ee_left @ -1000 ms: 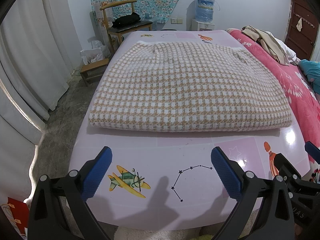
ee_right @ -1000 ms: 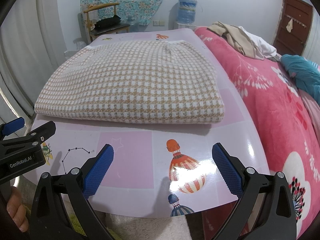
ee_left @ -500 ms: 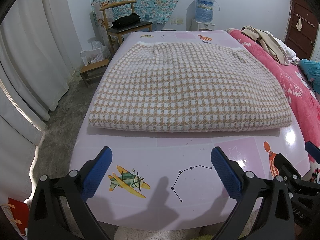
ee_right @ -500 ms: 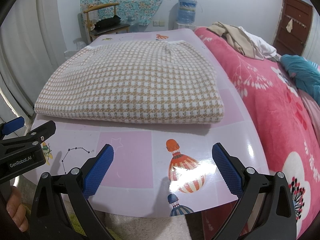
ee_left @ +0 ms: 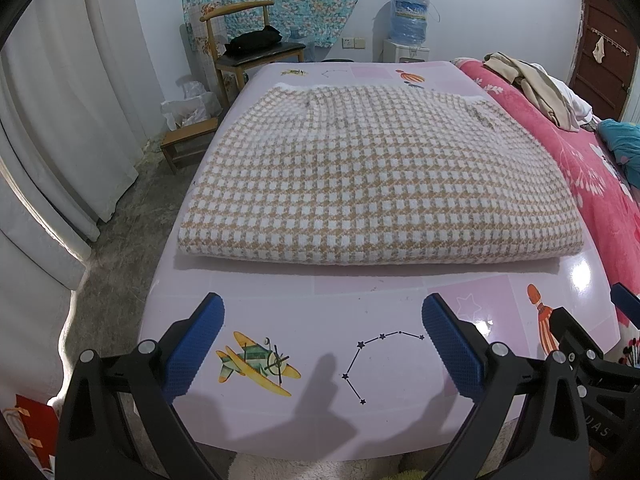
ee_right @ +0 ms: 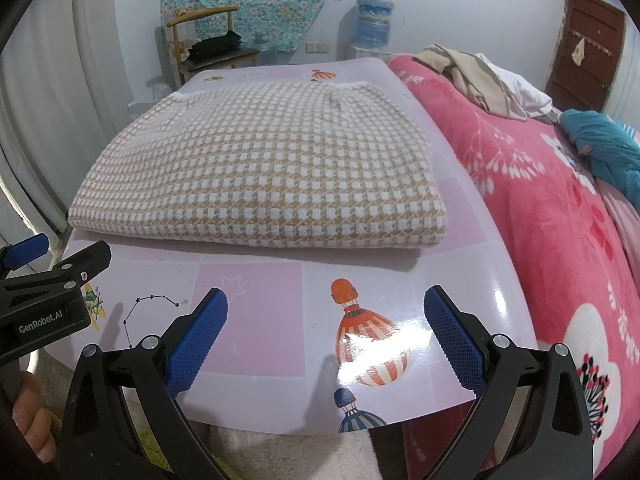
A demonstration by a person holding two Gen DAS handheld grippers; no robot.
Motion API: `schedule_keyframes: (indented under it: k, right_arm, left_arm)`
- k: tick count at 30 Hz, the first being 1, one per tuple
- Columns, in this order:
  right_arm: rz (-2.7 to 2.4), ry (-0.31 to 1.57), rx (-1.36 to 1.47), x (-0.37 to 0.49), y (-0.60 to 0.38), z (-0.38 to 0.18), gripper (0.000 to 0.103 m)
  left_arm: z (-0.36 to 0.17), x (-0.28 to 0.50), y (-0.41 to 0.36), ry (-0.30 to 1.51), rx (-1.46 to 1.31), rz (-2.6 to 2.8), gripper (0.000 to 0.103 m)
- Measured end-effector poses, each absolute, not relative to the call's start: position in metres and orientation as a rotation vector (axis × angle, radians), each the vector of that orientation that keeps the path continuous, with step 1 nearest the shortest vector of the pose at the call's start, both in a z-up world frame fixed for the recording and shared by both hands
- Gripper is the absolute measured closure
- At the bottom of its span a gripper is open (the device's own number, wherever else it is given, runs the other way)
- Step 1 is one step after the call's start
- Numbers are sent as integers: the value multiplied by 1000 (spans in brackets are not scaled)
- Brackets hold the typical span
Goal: Fold large clothes
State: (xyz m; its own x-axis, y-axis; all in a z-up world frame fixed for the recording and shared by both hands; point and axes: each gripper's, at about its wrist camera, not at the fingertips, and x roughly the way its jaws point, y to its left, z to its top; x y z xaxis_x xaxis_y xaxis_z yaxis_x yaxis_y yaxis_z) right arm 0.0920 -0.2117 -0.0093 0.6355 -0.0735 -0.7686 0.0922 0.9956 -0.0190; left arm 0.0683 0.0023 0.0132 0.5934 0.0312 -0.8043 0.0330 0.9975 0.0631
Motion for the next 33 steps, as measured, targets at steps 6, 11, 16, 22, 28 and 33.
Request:
schedule_keyframes:
  k: [6,11,16,22,28,33]
  right_arm:
    - [-95,877,22,92,-212,-9,8]
    - [-93,878,21,92,-212,-10,8]
    - [-95,878,21,92,-211,-10,8]
    - [-95,878,20,91,-212,-9,8]
    - [-95,879,19,92,-211,-9,8]
    - [-93,879,18,92,-212,-9,8]
  left_arm:
    - [13,69,4,939,73,0,6]
    - [12,69,4,939,73,1,6]
    - [12,69,4,939,73,1,6]
    - [13,69,4,940,72,0,6]
    - [13,69,5,941,73,0,6]
    - [13,69,5,941,72,0,6]
